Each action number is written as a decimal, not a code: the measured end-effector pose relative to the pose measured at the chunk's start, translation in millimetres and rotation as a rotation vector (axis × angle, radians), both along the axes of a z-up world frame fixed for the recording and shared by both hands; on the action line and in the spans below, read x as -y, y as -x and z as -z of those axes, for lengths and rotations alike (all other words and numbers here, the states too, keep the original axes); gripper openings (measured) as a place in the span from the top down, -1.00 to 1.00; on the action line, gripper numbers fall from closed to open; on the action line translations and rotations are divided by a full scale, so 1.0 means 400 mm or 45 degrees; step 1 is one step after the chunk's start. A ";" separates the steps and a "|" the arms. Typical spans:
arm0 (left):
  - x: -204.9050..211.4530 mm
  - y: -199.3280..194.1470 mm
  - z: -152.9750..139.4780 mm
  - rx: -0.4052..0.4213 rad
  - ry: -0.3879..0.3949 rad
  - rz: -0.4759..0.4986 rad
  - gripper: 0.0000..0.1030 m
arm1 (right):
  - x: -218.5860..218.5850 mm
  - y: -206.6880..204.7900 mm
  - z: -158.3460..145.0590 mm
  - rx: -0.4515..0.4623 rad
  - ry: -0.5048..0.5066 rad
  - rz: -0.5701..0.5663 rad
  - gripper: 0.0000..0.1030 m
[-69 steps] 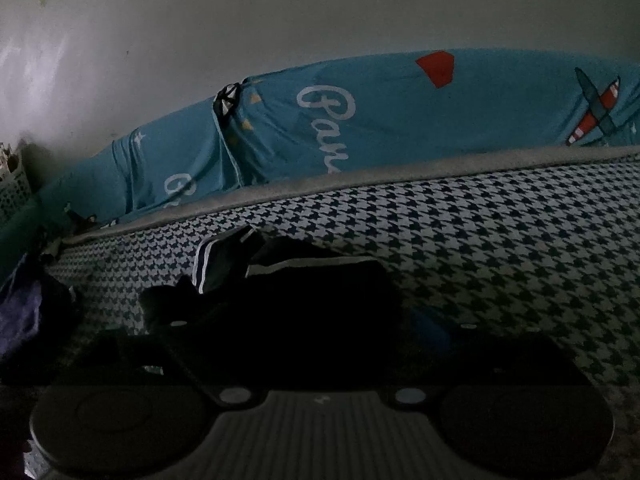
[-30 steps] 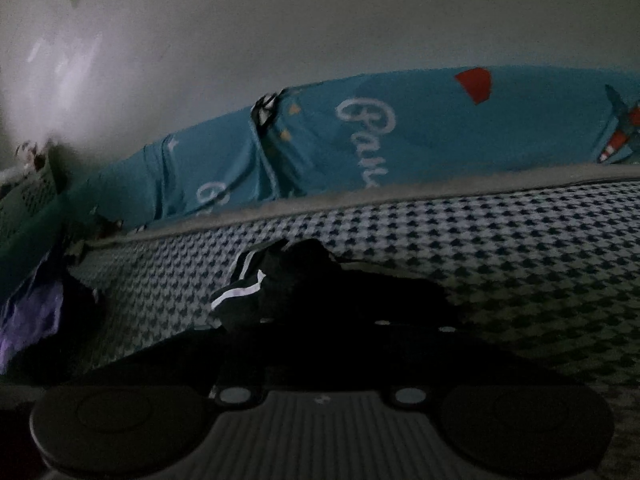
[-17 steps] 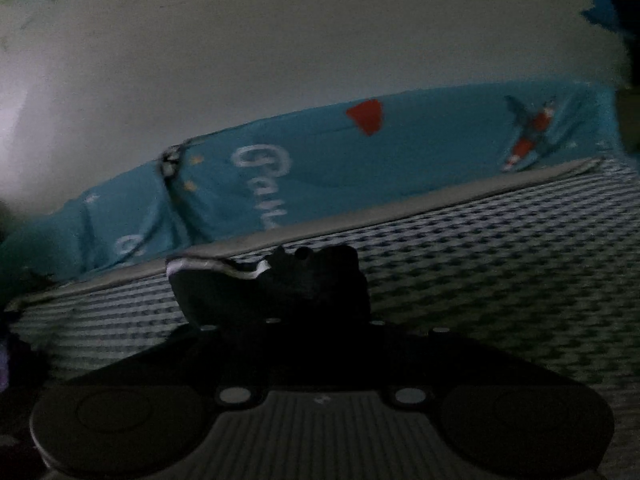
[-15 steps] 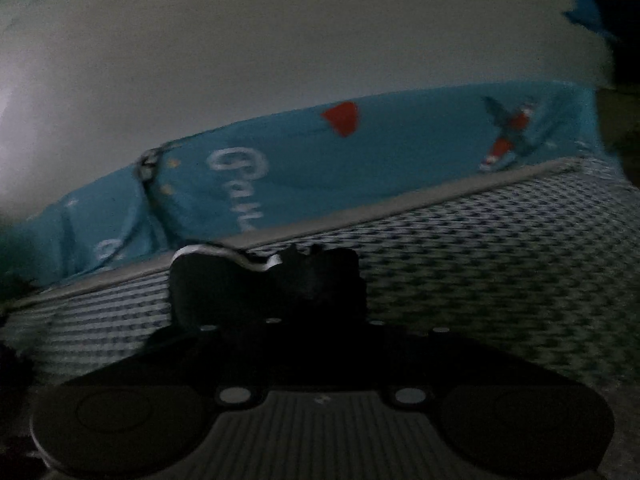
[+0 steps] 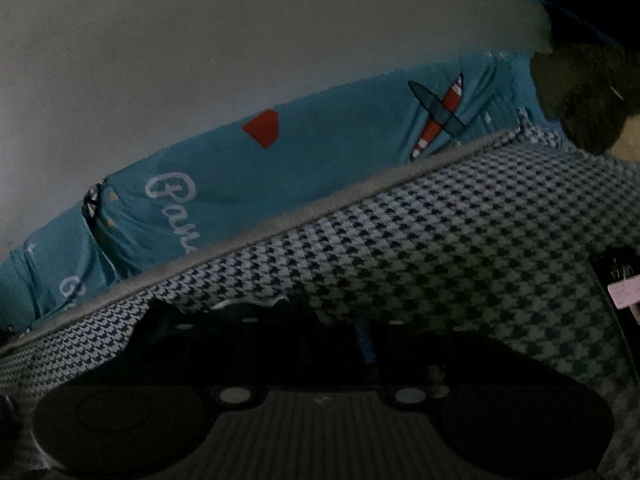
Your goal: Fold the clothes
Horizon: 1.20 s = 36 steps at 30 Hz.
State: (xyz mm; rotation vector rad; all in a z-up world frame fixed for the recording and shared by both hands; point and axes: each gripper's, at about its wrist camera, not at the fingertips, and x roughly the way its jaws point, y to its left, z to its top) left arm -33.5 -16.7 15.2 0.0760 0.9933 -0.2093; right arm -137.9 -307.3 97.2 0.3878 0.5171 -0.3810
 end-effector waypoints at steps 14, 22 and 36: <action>0.162 -0.071 0.046 -0.080 0.039 0.038 -1.00 | 0.013 -0.018 0.019 -0.085 -0.140 -0.113 -0.31; 0.169 -0.076 0.029 -0.115 0.140 0.083 -1.00 | 0.009 -0.062 0.082 -0.240 -0.222 -0.201 -0.36; 0.268 -0.072 -0.013 -0.117 0.236 0.232 -1.00 | 0.037 -0.091 0.165 -0.339 -0.231 -0.167 0.07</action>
